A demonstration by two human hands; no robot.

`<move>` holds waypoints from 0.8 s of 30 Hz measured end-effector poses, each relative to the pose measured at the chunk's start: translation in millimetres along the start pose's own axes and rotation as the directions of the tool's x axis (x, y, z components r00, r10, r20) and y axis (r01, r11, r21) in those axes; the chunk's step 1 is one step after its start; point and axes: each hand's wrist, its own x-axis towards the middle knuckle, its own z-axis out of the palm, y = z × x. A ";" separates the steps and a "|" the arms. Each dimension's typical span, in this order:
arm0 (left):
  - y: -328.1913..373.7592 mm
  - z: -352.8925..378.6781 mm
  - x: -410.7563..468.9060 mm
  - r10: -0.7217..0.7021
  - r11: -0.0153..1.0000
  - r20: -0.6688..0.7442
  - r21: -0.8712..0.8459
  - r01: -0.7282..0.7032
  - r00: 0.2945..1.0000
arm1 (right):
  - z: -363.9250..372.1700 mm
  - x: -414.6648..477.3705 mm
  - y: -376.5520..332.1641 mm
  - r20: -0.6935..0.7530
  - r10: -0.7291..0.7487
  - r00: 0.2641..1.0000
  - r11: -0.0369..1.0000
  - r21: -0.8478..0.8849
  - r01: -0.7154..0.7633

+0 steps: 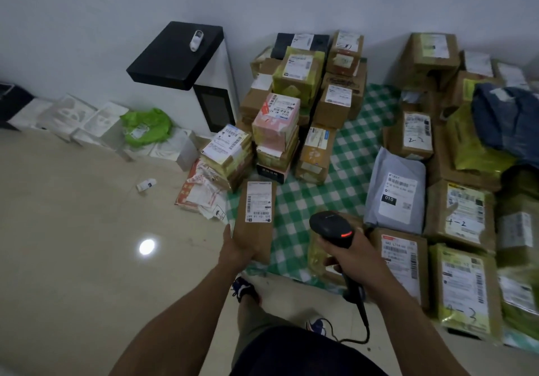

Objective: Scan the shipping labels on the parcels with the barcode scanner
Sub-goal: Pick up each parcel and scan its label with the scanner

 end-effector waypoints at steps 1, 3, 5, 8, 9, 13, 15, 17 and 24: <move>-3.8 0.2 -0.8 -0.015 1.000 0.005 -0.010 0.015 1.000 | 0.4 0.7 1.0 0.004 0.001 1.000 1.000 -0.008 -0.001; -8.6 -1.5 -6.6 0.005 0.999 0.006 0.035 -0.005 1.000 | 1.9 2.5 2.7 0.016 0.002 1.000 1.000 -0.025 -0.001; -6.9 -3.7 -18.2 0.052 0.997 0.018 0.059 -0.053 0.999 | 4.6 4.9 3.2 0.028 -0.003 1.000 0.999 -0.038 0.004; -0.2 -5.8 -39.7 0.119 0.991 0.018 -0.066 -0.118 0.993 | 8.3 6.2 1.9 0.040 -0.006 0.999 1.000 -0.013 0.006; 1.8 -5.8 -46.4 0.146 0.985 0.008 -0.099 -0.144 0.989 | 9.4 5.5 2.2 0.038 -0.014 0.999 1.000 0.002 0.014; 20.5 -0.6 -77.4 0.258 0.955 0.063 -0.166 -0.245 0.964 | 11.4 2.6 -0.4 -0.068 -0.090 0.994 0.993 0.073 0.095; 32.8 3.5 -94.1 0.293 0.936 0.119 -0.238 -0.259 0.949 | 12.0 0.7 -4.2 -0.148 -0.104 0.983 0.984 0.125 0.123; 46.0 10.1 -108.2 0.311 0.921 0.153 -0.293 -0.257 0.938 | 10.2 -0.1 -6.7 -0.232 -0.107 0.967 0.973 0.175 0.150; 78.7 40.1 -131.1 0.361 0.821 0.267 -0.545 -0.169 0.893 | -4.5 -20.0 -18.9 -0.308 -0.220 0.926 0.897 0.310 0.316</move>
